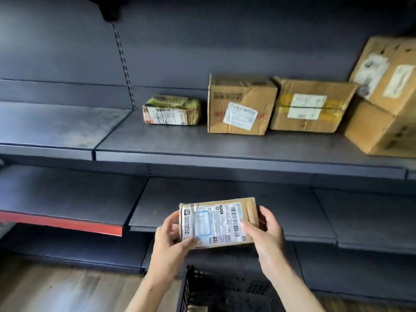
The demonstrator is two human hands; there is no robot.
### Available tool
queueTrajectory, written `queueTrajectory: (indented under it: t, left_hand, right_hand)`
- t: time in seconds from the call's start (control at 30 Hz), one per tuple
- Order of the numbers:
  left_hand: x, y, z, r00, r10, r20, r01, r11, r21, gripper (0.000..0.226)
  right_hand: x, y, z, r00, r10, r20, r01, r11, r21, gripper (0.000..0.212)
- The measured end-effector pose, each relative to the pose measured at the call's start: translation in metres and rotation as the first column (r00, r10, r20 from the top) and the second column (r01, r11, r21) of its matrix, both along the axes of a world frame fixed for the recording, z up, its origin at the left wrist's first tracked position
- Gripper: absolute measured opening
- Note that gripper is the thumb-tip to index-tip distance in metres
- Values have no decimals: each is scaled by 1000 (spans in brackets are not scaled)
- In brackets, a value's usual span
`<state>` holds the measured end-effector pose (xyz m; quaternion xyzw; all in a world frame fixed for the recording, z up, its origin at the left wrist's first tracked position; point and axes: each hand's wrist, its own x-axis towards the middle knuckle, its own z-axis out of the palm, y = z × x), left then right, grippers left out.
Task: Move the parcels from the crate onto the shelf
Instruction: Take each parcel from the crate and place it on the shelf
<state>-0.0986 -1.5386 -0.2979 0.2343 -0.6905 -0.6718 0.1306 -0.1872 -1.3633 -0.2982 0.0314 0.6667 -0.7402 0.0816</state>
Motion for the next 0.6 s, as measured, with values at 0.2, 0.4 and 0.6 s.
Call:
queueTrajectory:
  t: [0.2,0.4,0.6]
  left_hand:
    - [27,-4,111,975,-27,-223,2,994,-114,61]
    - [52,-6,188,934,-32,-357,-36,983,-181,59]
    - [69,-4,218,895,-32,-445,-74,973,-219,58]
  right_hand:
    - [23,7,124,952,85,-295,-76,996,44,41]
    - [45,8,203,863,112,-492,-119,993,18,41]
    - [52,6,233,807,123,-577,-164,986,-19,45]
